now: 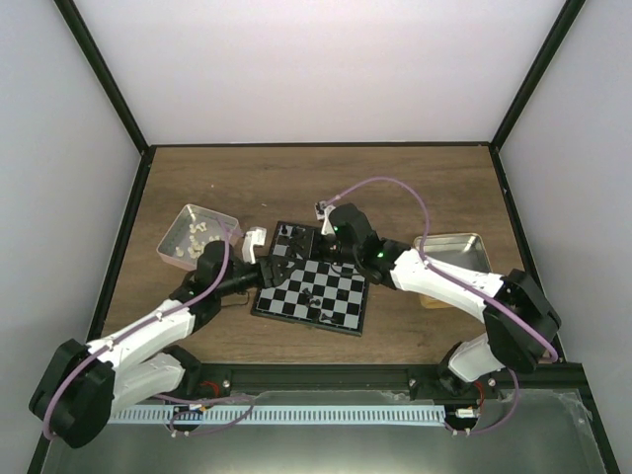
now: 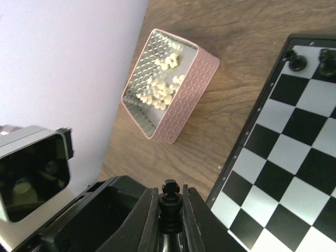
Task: Set up the chess pieces on the board
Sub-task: Place the chess piece on the chessboard.
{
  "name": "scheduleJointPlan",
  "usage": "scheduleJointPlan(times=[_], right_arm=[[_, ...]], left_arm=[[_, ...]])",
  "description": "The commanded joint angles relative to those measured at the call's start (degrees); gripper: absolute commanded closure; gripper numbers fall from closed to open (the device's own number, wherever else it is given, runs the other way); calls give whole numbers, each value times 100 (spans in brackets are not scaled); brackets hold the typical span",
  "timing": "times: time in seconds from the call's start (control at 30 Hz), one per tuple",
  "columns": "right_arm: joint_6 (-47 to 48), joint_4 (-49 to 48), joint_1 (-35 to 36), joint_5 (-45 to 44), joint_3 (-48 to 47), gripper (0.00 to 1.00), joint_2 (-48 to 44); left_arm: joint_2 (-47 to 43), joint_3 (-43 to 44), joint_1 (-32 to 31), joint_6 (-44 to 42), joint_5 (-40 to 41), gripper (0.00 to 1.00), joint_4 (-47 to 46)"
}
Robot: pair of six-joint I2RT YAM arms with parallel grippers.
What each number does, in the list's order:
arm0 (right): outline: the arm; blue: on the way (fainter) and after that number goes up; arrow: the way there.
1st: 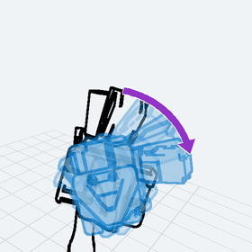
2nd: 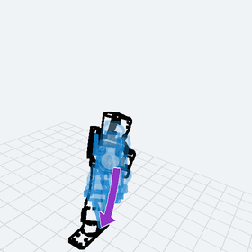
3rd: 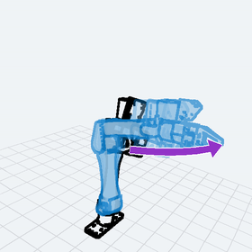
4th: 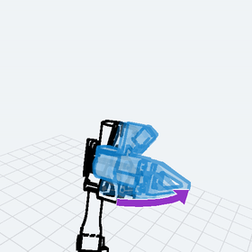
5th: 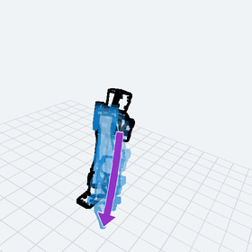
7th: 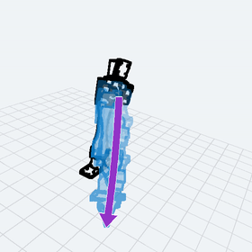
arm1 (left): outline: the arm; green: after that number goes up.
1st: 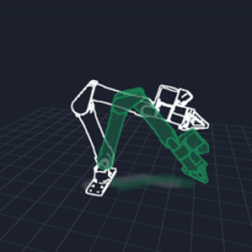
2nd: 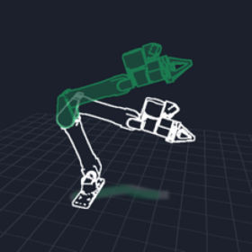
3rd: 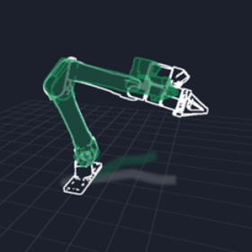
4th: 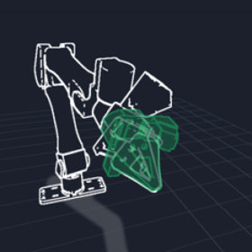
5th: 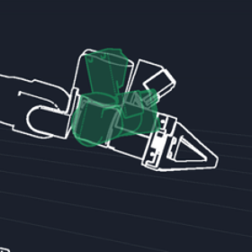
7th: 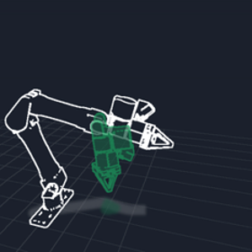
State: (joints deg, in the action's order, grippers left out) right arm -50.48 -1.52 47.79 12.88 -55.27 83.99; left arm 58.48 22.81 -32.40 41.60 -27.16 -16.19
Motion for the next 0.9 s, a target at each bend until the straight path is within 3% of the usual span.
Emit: scheduleJointPlan(times=[0.0, 0.27, 0.47, 0.57, 0.73, 0.87], right_arm=[[-156, -108, -15, 414, -2, 93, -156], [-42, -105, -15, 631, 66, 93, -245], [97, 28, -15, 686, 71, 91, -333], [176, 143, -20, 680, 5, 83, -418], [588, 959, -209, 1049, -550, 57, -461], [1057, 1754, -586, 1727, -898, 51, -618]], left_arm=[[167, 161, 8, 73, -345, 40, -604], [355, 289, 10, 21, -336, 63, -649], [312, 327, 6, -135, -342, 87, -611], [256, 329, -1, -436, -366, 94, -588], [202, 508, -84, -894, -703, 96, -552], [255, 709, -417, -1837, -873, 96, -493]])
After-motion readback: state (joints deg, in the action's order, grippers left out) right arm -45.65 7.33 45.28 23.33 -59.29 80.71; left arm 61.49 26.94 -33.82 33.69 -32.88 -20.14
